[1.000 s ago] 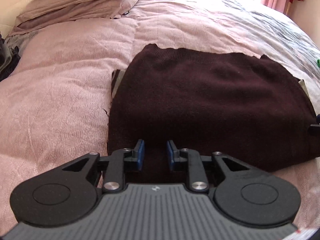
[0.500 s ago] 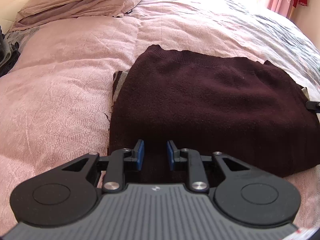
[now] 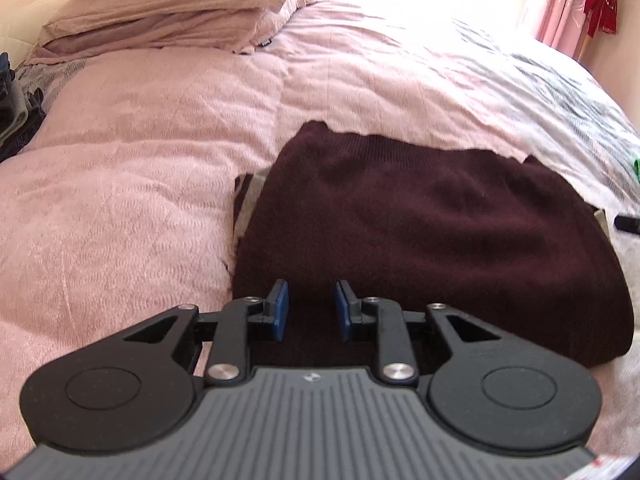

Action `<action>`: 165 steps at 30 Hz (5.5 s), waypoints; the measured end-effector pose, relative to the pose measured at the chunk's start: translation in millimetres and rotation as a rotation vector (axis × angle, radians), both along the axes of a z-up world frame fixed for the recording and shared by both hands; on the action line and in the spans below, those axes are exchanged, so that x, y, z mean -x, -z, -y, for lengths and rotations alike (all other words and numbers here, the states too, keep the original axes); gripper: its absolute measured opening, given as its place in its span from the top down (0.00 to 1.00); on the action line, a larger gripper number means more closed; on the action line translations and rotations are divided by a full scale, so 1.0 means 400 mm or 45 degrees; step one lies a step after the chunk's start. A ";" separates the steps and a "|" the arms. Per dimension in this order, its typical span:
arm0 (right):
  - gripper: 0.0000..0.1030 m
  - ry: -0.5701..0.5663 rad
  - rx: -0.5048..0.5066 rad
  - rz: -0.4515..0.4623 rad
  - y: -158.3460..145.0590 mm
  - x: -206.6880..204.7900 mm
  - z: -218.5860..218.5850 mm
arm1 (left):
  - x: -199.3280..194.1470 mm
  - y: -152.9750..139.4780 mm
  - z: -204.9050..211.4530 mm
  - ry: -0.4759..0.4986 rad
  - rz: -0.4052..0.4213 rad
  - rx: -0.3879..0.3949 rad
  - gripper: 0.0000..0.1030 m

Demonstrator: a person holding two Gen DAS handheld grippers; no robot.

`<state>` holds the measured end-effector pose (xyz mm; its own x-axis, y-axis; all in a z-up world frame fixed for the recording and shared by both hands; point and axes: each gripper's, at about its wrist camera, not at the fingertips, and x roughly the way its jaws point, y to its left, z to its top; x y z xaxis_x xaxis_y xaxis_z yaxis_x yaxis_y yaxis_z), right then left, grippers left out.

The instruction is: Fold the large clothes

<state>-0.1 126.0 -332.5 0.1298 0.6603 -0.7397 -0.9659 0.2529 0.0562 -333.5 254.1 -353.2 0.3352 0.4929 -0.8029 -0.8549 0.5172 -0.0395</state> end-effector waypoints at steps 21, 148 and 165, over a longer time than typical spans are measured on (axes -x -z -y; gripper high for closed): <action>0.43 0.130 0.270 -0.351 -0.046 -0.004 0.077 | -0.065 -0.030 0.046 -0.113 -0.364 0.320 0.63; 0.96 0.169 0.311 -0.128 0.069 0.379 -0.266 | 0.220 0.072 -0.285 0.060 0.597 0.598 0.86; 0.58 -0.149 0.166 -0.120 -0.064 0.368 -0.138 | 0.364 0.005 -0.236 0.024 0.619 0.666 0.73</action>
<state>-147.4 181.1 -306.9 -0.0160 0.5644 -0.8254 -0.9810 0.1506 0.1220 -479.0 348.3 -355.2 0.7198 0.0749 -0.6901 -0.6689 0.3408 -0.6606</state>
